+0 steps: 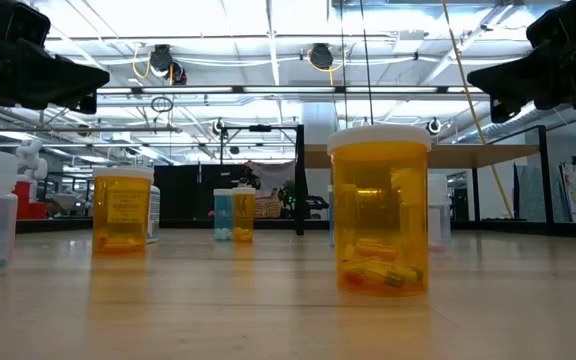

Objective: Pick and place medicine bottles onto shelf by color
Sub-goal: Put the bottom white pill bottle on the shelf

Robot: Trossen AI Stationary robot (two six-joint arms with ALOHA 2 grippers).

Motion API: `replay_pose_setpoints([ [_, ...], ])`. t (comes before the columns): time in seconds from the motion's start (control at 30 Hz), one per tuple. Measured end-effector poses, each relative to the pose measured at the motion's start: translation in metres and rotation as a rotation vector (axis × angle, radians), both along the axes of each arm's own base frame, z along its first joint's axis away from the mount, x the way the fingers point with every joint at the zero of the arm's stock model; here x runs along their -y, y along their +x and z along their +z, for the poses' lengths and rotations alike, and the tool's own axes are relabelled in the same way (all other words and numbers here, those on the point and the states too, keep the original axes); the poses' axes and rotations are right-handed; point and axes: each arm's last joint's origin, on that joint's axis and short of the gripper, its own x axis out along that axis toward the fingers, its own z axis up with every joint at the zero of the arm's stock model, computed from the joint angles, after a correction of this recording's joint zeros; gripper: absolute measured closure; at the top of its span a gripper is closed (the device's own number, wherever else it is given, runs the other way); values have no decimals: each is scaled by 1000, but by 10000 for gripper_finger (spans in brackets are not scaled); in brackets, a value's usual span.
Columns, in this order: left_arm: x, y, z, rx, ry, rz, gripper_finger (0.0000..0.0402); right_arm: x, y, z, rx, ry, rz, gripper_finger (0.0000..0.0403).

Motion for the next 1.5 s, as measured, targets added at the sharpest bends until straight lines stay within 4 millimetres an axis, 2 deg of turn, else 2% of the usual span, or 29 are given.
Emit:
replay_pose_setpoints([
  [0.07, 0, 0, 0, -1, 0, 0, 364, 0, 1, -2, -30, -1, 0, 403],
  [0.27, 0, 0, 0, 0, 0, 0, 364, -1, -2, 26, -27, -2, 20, 403],
  [0.47, 0, 0, 0, -1, -7, 0, 364, -1, -5, 68, -83, -2, 49, 403],
  [0.6, 0, 0, 0, -1, -7, 0, 364, -1, -6, 105, -118, 2, 50, 403],
  [0.8, 0, 0, 0, -1, -7, 0, 364, -1, -3, 151, -244, 35, 47, 403],
  [1.13, 0, 0, 0, -1, -7, 0, 364, -2, 13, 211, -402, 45, 42, 403],
  [1.3, 0, 0, 0, -4, -30, 0, 364, -2, 24, 225, -459, 44, 41, 403],
  [1.5, 0, 0, 2, 0, -118, -3, 364, -2, 35, 221, -512, 44, 39, 403],
])
